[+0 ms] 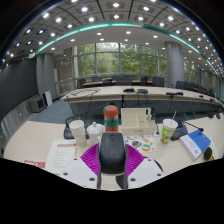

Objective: Arrange mouse

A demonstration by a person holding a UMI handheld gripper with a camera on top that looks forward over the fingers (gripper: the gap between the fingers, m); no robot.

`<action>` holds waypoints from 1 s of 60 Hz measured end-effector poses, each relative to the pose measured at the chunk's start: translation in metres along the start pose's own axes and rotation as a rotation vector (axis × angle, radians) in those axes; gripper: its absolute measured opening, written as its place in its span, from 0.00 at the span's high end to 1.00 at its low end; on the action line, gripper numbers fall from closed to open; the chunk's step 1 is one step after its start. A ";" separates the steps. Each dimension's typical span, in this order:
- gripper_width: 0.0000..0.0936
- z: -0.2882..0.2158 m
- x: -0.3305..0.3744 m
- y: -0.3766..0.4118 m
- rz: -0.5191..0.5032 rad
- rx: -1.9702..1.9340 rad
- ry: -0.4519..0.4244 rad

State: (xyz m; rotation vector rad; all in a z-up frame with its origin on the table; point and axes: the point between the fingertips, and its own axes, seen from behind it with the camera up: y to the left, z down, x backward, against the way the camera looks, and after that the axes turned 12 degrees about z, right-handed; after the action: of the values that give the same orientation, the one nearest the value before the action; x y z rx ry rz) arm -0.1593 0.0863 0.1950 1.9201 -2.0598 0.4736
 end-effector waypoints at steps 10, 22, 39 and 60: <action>0.69 0.061 -0.071 -0.076 0.049 0.015 0.116; 0.67 0.158 -0.115 -0.111 0.052 0.054 0.270; 0.07 0.173 -0.107 -0.112 0.032 0.039 0.305; 0.09 0.102 0.060 -0.127 0.106 0.038 0.216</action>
State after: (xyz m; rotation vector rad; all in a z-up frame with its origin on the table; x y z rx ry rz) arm -0.0357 -0.0186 0.1331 1.7021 -2.0306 0.7158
